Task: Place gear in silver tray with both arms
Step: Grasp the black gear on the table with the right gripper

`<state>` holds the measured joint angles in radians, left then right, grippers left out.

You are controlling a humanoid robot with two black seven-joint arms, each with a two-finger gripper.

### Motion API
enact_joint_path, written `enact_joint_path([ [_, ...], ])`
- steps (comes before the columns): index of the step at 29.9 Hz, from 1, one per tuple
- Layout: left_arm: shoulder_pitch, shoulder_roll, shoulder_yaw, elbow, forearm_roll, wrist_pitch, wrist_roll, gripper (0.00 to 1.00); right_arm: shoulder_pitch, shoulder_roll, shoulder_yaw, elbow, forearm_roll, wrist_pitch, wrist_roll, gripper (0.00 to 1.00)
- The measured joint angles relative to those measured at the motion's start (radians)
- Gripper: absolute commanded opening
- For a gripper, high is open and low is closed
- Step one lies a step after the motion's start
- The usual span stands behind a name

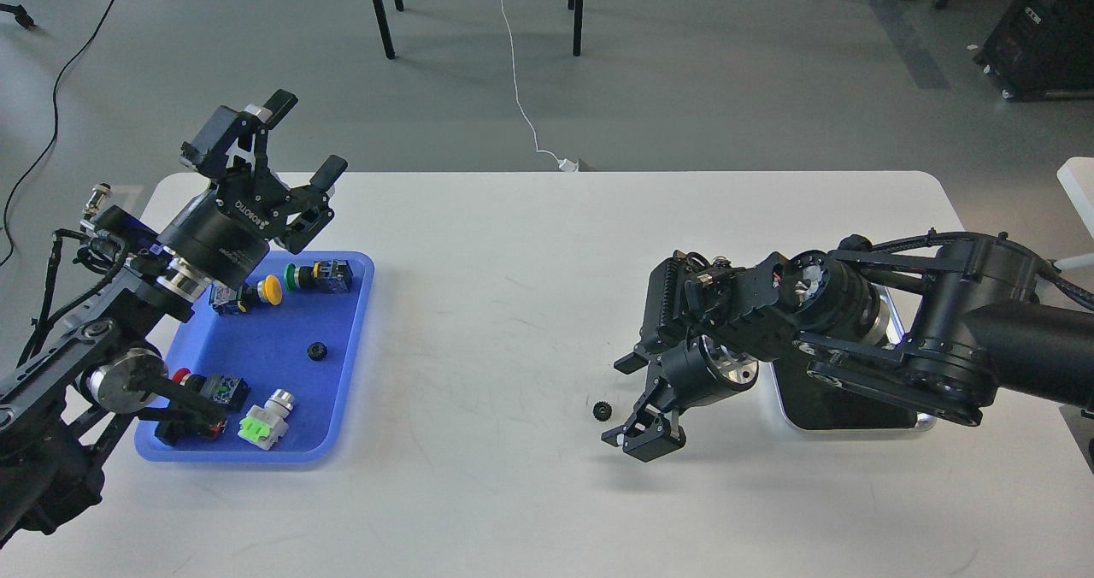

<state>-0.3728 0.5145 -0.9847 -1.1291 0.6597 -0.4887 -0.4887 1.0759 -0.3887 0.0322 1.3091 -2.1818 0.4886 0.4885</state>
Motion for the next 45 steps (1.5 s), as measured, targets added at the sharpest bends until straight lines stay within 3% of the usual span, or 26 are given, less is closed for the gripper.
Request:
enact_joint_path([
  [13,0.0,-0.002,-0.002,0.0,0.0,0.0,0.0,0.98,-0.003,0.109,-0.031,-0.134,0.0,0.0,0.0,0.78],
  [21,0.0,0.001,-0.003,0.0,0.0,0.0,0.0,0.98,-0.023,0.114,-0.04,-0.144,0.0,0.0,0.0,0.59],
  [35,0.0,0.001,-0.003,0.0,0.0,0.0,0.0,0.98,-0.024,0.13,-0.038,-0.167,0.0,0.0,0.0,0.58],
  [38,0.0,0.001,-0.003,0.0,0.0,0.0,0.0,0.98,-0.024,0.14,-0.037,-0.182,0.0,0.0,0.0,0.48],
  [45,0.0,0.0,-0.003,0.0,0.0,0.0,0.0,0.98,-0.022,0.146,-0.036,-0.188,0.0,0.0,0.0,0.36],
])
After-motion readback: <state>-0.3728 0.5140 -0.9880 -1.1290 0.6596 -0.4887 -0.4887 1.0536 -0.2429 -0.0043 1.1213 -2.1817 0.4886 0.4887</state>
